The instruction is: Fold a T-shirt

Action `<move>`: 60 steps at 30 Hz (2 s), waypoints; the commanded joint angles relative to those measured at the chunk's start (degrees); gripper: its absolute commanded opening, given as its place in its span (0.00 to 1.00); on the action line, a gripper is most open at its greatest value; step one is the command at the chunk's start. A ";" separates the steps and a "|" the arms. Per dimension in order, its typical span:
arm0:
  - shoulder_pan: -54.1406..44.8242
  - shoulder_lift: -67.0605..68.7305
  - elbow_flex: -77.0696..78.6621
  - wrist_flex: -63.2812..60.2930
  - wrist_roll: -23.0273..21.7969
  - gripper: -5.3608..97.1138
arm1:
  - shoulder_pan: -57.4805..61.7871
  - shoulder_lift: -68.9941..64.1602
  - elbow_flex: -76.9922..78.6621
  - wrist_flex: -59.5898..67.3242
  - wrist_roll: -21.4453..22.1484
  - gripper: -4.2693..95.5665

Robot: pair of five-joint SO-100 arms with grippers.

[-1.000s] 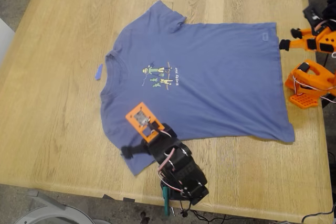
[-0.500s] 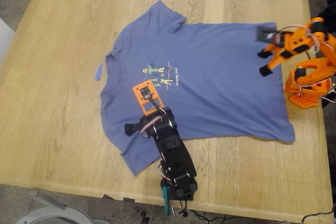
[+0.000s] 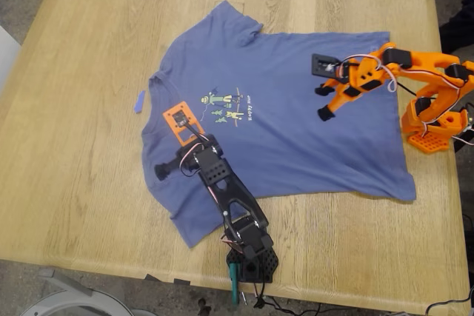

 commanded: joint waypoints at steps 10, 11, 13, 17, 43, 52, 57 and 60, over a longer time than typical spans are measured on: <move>-3.52 -11.25 2.02 -25.05 -0.26 0.72 | -3.08 -11.25 1.93 -13.62 5.45 0.36; -3.78 -12.66 2.02 -26.54 -0.26 0.72 | -3.08 -11.87 2.29 -14.41 5.71 0.36; -4.48 -15.56 1.85 -29.53 -0.35 0.71 | -3.16 -13.18 2.46 -16.00 6.33 0.35; -5.98 -21.53 1.05 -31.99 -0.18 0.71 | -3.69 -14.68 2.46 -17.75 7.91 0.34; -8.61 -64.42 -40.43 -34.01 -3.87 0.68 | -0.44 -8.61 12.39 -13.18 9.84 0.37; -7.38 -67.32 -40.17 -27.16 -6.59 0.55 | -1.14 -6.50 15.82 -13.89 11.34 0.37; -6.94 -68.82 -38.41 -26.72 -6.59 0.52 | -2.72 -4.48 20.21 -16.26 14.15 0.36; -6.15 -69.08 -36.83 -26.63 -6.94 0.49 | -3.78 -3.96 21.97 -17.93 16.08 0.36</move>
